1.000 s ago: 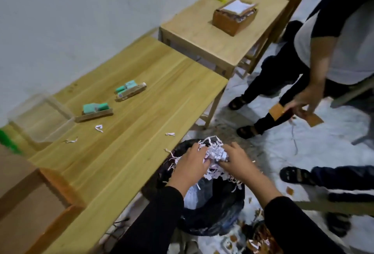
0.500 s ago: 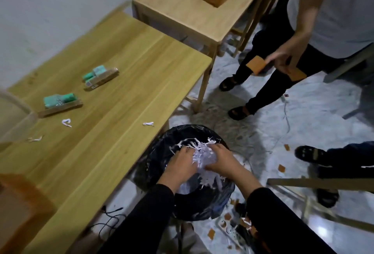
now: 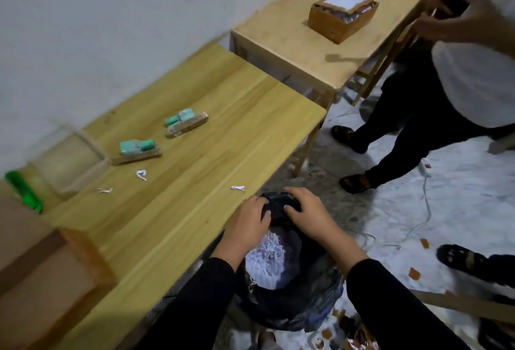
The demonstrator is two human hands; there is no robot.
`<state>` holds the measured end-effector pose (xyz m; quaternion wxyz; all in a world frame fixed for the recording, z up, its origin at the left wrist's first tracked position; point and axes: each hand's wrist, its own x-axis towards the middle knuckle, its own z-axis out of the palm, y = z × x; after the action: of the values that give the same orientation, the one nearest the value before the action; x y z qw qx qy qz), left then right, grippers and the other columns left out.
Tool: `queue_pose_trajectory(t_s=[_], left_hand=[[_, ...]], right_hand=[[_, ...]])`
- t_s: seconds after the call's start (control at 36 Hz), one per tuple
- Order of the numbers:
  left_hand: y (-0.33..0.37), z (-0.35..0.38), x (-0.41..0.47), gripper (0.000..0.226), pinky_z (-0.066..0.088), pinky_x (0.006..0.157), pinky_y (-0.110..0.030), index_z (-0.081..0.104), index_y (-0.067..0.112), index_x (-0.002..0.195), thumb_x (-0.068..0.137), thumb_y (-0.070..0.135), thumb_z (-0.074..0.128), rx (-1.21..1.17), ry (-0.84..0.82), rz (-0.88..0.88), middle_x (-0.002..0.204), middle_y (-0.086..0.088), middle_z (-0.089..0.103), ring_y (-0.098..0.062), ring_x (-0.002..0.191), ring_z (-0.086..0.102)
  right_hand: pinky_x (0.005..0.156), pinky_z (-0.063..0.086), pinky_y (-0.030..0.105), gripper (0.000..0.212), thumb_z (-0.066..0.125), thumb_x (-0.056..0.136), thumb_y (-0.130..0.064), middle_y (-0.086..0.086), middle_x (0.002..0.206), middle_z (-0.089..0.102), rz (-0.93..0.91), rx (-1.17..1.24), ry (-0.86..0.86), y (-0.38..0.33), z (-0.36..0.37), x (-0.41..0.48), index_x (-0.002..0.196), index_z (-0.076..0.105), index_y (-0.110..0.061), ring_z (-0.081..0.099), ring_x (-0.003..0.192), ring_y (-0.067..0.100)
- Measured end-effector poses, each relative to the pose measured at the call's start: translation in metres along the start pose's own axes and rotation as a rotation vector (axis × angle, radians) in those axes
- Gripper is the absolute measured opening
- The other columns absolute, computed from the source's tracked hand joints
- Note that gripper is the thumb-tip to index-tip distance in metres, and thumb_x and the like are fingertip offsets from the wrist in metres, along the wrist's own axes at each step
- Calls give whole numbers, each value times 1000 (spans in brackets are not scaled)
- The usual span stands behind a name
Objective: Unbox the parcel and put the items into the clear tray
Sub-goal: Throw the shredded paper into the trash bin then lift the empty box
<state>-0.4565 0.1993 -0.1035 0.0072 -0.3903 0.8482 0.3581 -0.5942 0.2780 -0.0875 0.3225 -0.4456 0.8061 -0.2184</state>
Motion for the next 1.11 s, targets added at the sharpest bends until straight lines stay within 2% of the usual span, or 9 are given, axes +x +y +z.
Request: queue_pose_trajectory(t_s=[0.17,0.28,0.39,0.44,0.5,0.61,0.81,0.97,1.11], left_hand=[[-47,-52,-20,29,47,91,-35,56,20,119,95,30,45,-90,370,-109,119,6,56,-14,104,57],[-100,-63,-46,40,41,101,-35,49,14,130,96,33,41,32,486,-321,137,-2,49,-21,124,47],[-135,-61,-67,55,15,118,-37,26,13,146,98,39,32,133,473,-584,158,-5,17,-21,146,12],[-143,-59,-72,58,4,118,-38,17,16,149,98,42,29,144,499,-656,159,-2,7,-18,147,2],[-150,-58,-74,59,0,118,-42,16,17,149,98,45,27,136,525,-703,160,-2,5,-18,147,0],[-160,-54,-78,70,1,117,-40,22,19,148,88,53,11,161,579,-713,159,-3,13,-18,147,8],[-163,-50,-77,62,5,114,-38,37,14,142,91,46,26,156,626,-724,153,-8,30,-22,143,26],[-162,-50,-77,62,6,114,-38,35,13,143,92,46,26,176,637,-725,154,-7,28,-21,143,24],[-162,-49,-78,65,-5,116,-34,24,16,148,92,49,18,166,641,-709,158,-3,14,-15,146,6]], right_hand=[[98,31,20,42,47,94,-20,5,141,40,-226,-43,-25,-56,28,27,135,39,-13,44,124,19],[114,20,29,52,37,97,-32,6,155,14,-312,-225,-74,-69,67,34,145,20,-16,16,142,21],[113,-7,31,65,19,95,-50,12,157,-8,-350,-417,-81,-79,97,44,147,-1,-17,-8,145,24],[113,-11,31,73,7,87,-57,9,155,-14,-408,-447,-91,-87,110,52,146,-8,-18,-13,143,21],[113,-12,31,72,9,88,-58,5,153,-17,-481,-459,-115,-98,123,61,145,-11,-20,-14,143,18],[114,-9,32,68,21,91,-53,6,157,-7,-615,-480,-153,-126,145,85,146,-4,-21,-13,142,16],[115,-3,34,65,26,93,-50,7,158,2,-789,-505,-199,-172,173,122,147,4,-21,-3,145,20],[117,4,38,60,30,93,-46,4,157,11,-926,-494,-254,-196,189,142,146,14,-24,6,145,21],[117,14,42,54,30,95,-37,3,156,16,-1054,-487,-364,-220,201,152,146,17,-24,14,144,23]])
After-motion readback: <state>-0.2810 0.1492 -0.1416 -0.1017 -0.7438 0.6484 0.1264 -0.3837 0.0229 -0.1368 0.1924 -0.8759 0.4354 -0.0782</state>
